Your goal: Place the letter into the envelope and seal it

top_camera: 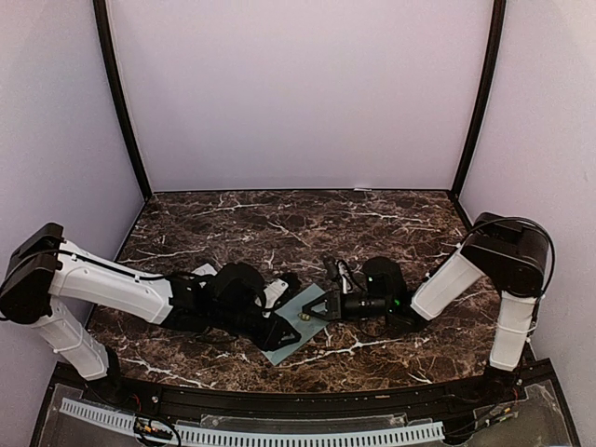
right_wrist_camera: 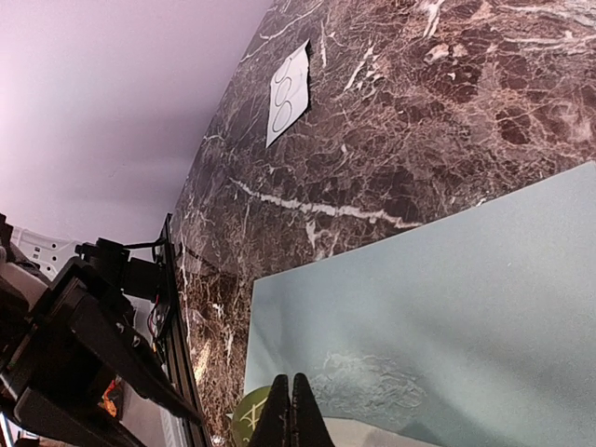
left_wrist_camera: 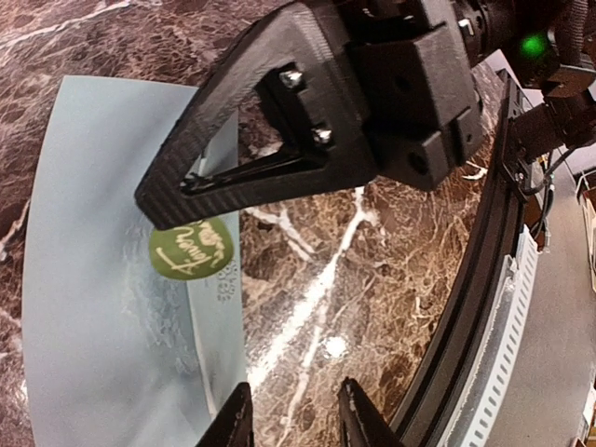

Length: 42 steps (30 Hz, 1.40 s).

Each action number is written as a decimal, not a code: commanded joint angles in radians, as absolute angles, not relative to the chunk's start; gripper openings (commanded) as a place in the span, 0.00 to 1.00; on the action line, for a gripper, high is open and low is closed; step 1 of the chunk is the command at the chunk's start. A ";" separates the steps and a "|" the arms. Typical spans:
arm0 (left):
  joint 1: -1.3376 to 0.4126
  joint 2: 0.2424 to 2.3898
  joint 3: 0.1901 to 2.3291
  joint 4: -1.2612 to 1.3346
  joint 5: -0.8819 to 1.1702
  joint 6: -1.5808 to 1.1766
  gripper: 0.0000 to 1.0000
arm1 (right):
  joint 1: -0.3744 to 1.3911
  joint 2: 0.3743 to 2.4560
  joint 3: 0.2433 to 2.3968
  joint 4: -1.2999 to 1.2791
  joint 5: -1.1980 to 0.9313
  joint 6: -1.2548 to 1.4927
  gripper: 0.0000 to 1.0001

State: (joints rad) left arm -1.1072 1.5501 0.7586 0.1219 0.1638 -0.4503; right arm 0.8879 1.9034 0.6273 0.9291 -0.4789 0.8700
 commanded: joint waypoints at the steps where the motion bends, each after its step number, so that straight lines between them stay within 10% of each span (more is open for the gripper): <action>1: -1.113 1.560 0.756 0.202 0.241 -0.480 0.29 | 0.884 1.917 0.624 0.976 -0.493 0.873 0.00; 42: -1.059 1.735 0.601 0.345 0.247 -0.513 0.15 | 0.911 1.991 0.783 0.740 -0.401 0.720 0.00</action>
State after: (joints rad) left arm -1.0622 1.7164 0.6346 0.4301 0.2291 -0.5076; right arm 0.8982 1.9606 0.7670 0.7746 -0.4351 0.7559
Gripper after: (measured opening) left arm 0.152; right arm 0.003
